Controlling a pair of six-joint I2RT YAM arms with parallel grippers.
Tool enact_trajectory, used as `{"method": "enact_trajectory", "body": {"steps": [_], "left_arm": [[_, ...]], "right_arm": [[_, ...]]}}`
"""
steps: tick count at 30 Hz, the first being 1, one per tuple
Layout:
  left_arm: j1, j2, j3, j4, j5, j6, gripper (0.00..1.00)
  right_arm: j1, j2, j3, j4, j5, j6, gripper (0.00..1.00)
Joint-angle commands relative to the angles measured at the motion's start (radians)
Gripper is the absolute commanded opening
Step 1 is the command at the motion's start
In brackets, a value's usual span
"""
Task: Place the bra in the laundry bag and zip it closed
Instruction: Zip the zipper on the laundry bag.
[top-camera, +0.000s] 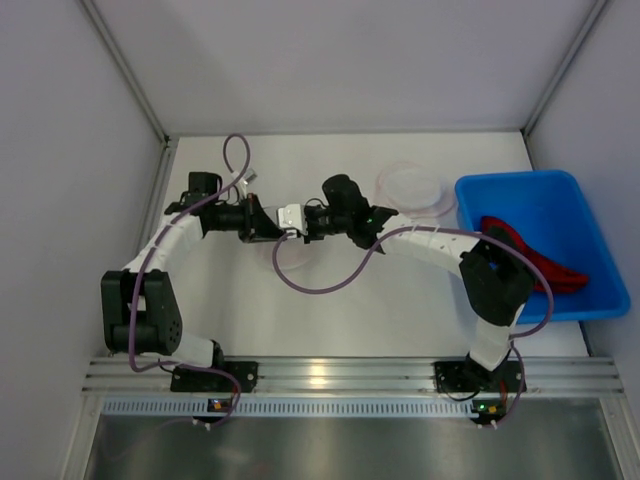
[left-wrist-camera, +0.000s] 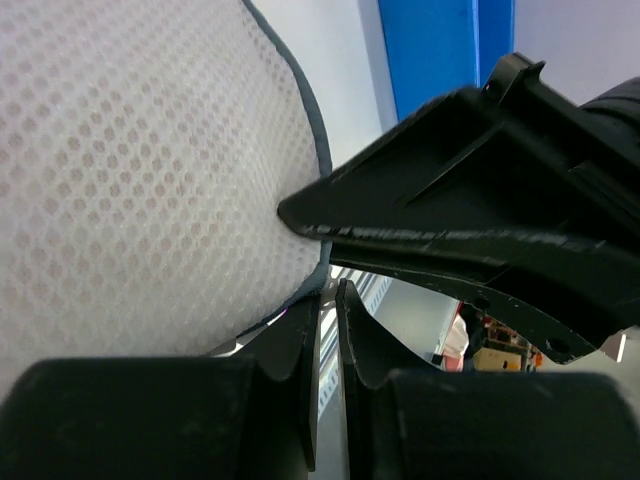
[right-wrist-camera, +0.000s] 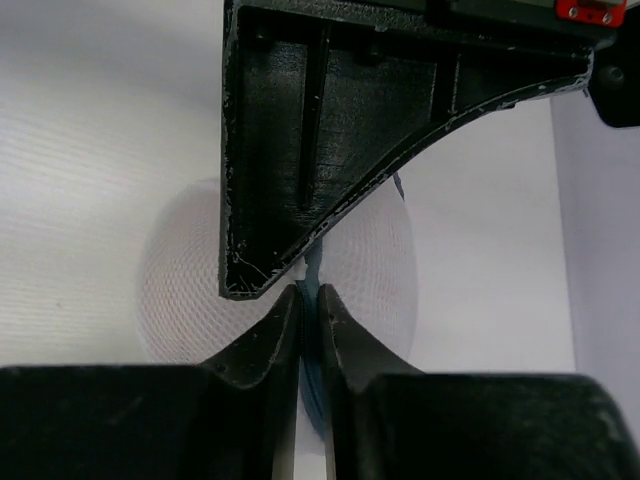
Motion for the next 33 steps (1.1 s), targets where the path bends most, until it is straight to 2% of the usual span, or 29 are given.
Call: {"method": "enact_trajectory", "body": {"steps": [1,2,9,18,33], "left_arm": [[0.001,-0.010,0.012,0.013,0.023,-0.037,0.00],[0.004,-0.013,0.009,0.013,0.015,-0.039,0.00],[0.130,-0.001,-0.013,0.033,0.012,-0.030,0.00],[0.263,0.046,-0.040,0.035,-0.012,-0.005,0.00],[0.316,0.072,-0.033,0.033,-0.052,0.021,0.00]], "right_arm": [[0.020,0.016,0.037,0.042,0.000,-0.006,0.07],[0.014,0.012,0.028,0.050,0.001,-0.009,0.00],[-0.020,-0.059,-0.092,0.091,-0.011,-0.019,0.00],[-0.060,-0.079,-0.109,0.090,-0.037,-0.019,0.00],[-0.100,-0.123,-0.161,0.096,-0.072,-0.017,0.00]]}}
